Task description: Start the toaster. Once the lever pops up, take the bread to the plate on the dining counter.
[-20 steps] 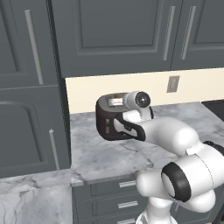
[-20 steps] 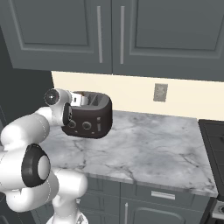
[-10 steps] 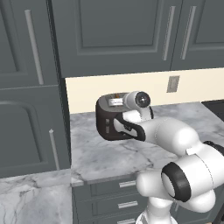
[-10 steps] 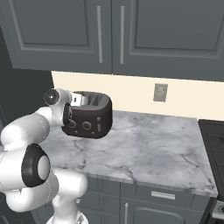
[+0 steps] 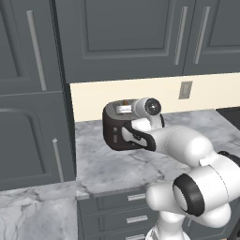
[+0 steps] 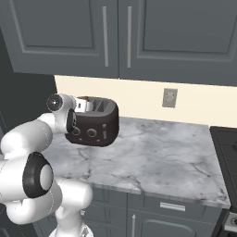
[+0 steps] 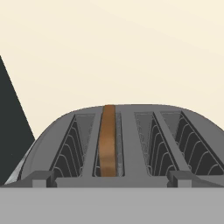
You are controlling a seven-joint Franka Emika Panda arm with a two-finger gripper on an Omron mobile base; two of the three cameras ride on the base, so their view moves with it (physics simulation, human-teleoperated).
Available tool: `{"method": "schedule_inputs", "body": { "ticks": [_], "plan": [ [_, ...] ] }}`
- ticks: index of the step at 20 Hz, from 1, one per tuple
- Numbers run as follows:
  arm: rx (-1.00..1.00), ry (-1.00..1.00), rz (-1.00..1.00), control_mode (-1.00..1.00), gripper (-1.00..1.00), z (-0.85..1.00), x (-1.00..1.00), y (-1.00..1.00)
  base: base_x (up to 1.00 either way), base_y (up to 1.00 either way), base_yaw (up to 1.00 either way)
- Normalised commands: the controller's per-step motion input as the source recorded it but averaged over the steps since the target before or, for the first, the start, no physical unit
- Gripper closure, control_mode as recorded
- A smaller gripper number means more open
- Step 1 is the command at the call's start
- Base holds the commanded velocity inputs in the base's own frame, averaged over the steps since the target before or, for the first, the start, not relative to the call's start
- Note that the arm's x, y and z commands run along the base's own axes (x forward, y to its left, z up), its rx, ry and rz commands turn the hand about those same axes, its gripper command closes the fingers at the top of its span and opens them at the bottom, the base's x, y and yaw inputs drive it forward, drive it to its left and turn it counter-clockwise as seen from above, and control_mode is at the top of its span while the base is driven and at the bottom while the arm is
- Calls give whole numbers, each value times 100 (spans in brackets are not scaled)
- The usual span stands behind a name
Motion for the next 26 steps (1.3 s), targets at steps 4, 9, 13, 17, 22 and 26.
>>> {"method": "schedule_inputs", "body": {
  "ticks": [4, 9, 13, 17, 22, 26],
  "plan": [
    [0, 0, 0, -100, -100, 0, 0, 0, 0, 0, 0],
    [0, 0, 0, -100, -100, 0, 0, 0, 0, 0, 0],
    [0, 0, 0, -100, -100, 0, 0, 0, 0, 0, 0],
    [0, 0, 0, -100, -100, 0, 0, 0, 0, 0, 0],
    [0, 0, 0, -100, -100, 0, 0, 0, 0, 0, 0],
    [0, 0, 0, -100, -100, 0, 0, 0, 0, 0, 0]
  ]
}}
